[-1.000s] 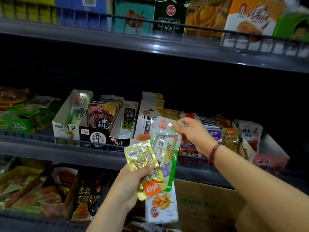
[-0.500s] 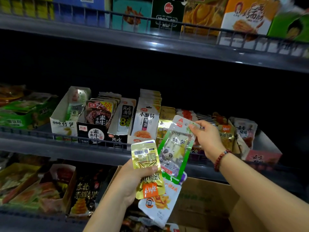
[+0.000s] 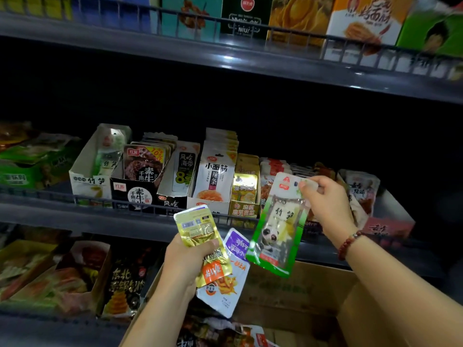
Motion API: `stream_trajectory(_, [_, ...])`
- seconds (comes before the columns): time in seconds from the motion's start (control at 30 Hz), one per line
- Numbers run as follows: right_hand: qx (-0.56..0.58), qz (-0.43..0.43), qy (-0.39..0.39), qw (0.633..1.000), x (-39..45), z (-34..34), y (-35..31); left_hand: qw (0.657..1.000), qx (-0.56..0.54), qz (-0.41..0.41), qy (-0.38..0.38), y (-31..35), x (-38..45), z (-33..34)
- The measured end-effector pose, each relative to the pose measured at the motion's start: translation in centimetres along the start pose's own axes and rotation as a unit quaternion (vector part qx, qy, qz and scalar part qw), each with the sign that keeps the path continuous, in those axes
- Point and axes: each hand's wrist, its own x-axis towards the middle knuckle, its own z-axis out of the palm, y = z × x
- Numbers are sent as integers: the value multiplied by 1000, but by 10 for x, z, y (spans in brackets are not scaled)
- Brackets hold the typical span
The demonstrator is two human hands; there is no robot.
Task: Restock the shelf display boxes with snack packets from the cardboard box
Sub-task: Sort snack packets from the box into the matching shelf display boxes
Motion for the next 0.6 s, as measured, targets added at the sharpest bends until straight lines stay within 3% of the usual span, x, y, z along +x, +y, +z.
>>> stream_trajectory(0.17, [-133,-1,-136,982,-24,2,0,997,-66,2,28,1,1,-1])
stream_trajectory(0.27, [-152,20,-219,964,-44,10,5,995,-97,-2,25,2,0,1])
stream_trajectory(0.4, [-19,136,-246,960,-66,21,11,993,-116,-10,12,0,-2,6])
stream_trajectory(0.6, [194,270,-220,917,-85,34,5,992,-127,-14,1,-2,-5,11])
